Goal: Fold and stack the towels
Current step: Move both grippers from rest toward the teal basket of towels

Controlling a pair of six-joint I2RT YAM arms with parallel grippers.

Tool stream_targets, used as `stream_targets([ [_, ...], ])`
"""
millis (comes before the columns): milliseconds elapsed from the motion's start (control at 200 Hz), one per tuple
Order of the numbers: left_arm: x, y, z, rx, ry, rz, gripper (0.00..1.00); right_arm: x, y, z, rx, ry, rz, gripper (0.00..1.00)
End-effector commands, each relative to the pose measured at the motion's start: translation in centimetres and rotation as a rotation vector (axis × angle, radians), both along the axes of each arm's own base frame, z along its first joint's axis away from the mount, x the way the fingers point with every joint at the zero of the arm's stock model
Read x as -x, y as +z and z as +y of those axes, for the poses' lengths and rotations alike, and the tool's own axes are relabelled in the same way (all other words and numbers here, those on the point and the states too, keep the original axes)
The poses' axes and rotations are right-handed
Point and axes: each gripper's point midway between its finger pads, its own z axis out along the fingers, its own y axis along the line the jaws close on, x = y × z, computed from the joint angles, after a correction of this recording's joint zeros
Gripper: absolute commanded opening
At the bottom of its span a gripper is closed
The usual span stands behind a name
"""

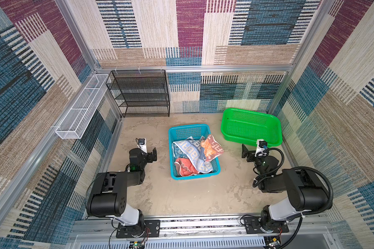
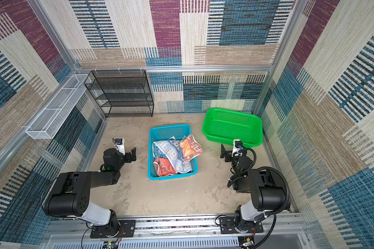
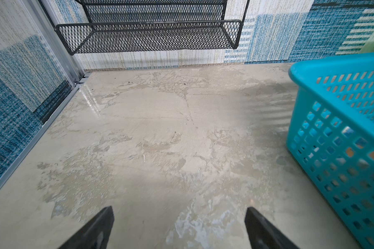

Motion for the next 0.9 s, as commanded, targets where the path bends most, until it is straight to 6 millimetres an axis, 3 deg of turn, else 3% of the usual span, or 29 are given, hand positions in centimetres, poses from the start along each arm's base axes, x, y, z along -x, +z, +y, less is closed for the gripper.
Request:
stream_targets([
  [0, -0.1, 0.1, -0.2, 0.020, -0.007, -0.002, 0.99, -0.1, 0.4, 0.0, -0.003, 0.000, -0.014, 1.00],
  [290, 0.5, 0.5, 0.0, 0.018, 0.008, -0.033, 1.00, -0.8, 0.6, -0.1, -0.008, -0.006, 0.015, 1.00],
  [601, 3.2, 5.0, 0.5, 0.091, 0.068, -0.084, 1.00, -1.7, 0.8, 0.7, -0.050, 0.040, 0.150, 1.00],
  [781, 5.0, 6.3, 0.3, 0.243, 0.173, 0.111, 0.99, -1.8, 1.7, 0.5, -0.106, -0.007, 0.216, 1.00],
  [896, 6.3, 7.6, -0.4, 0.365, 0.202, 0.098, 0.99, -1.0, 2.9, 2.5, -0.102, 0.025, 0.227, 1.00],
])
